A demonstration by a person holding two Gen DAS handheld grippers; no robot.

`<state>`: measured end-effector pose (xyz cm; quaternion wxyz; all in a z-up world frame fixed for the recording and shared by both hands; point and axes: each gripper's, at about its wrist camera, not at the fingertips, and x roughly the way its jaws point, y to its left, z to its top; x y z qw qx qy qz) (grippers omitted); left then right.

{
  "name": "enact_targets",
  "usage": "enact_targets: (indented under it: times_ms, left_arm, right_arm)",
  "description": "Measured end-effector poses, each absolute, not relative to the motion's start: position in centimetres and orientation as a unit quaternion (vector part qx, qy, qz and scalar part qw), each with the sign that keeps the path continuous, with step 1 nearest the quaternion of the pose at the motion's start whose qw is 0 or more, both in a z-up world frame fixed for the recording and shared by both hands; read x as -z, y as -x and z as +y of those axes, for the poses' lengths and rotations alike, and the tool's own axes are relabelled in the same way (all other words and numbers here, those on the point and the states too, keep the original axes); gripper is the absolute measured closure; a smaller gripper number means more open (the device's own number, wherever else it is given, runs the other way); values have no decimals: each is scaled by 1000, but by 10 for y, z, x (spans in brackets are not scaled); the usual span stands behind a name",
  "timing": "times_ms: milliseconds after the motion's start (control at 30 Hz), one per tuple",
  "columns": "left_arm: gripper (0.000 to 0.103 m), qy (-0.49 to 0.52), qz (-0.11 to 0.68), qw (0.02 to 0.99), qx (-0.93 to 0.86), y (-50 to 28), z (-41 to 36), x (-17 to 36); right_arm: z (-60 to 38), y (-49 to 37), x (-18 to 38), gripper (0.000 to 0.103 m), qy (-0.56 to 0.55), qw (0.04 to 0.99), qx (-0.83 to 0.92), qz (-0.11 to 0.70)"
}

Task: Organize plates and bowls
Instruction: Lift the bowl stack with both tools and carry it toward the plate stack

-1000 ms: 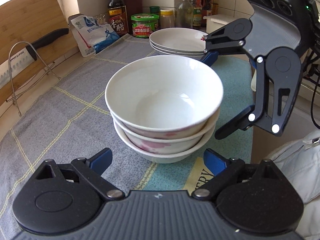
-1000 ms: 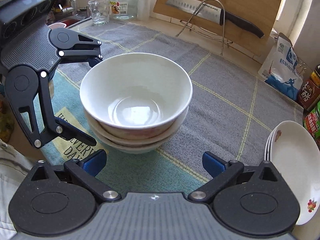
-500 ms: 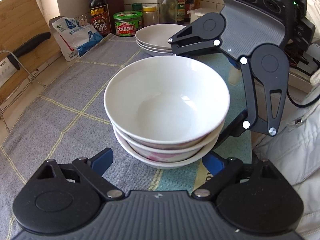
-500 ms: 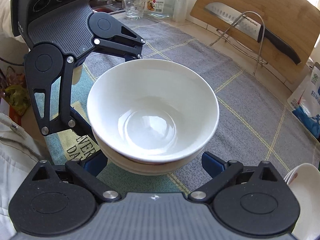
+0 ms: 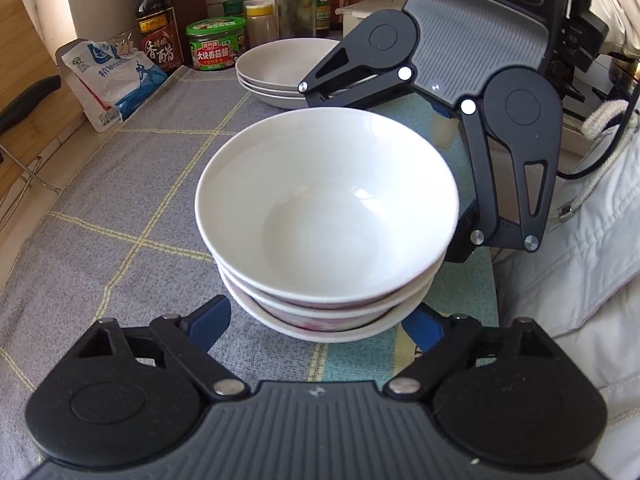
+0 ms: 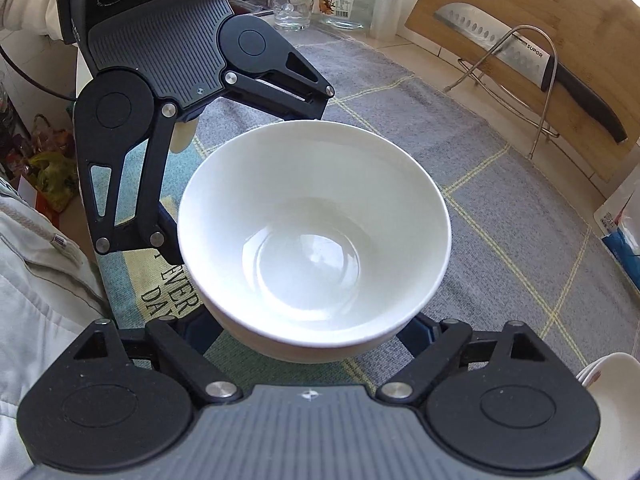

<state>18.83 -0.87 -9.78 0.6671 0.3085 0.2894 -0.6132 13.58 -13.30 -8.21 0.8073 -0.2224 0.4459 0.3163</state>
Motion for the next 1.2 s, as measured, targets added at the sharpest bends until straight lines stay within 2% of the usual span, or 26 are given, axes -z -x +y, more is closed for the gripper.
enact_targets:
  times_ms: [533, 667, 1200]
  left_arm:
    - [15, -317, 284, 646, 634, -190, -12, 97]
    - [19, -317, 281, 640, 640, -189, -12, 95]
    - [20, -316, 283, 658, 622, -178, -15, 86]
  right_arm:
    - [-134, -133, 78, 11, 219, 808, -310, 451]
    - [-135, -132, 78, 11, 216, 809, -309, 450]
    - [-141, -131, 72, 12, 205, 812, -312, 449]
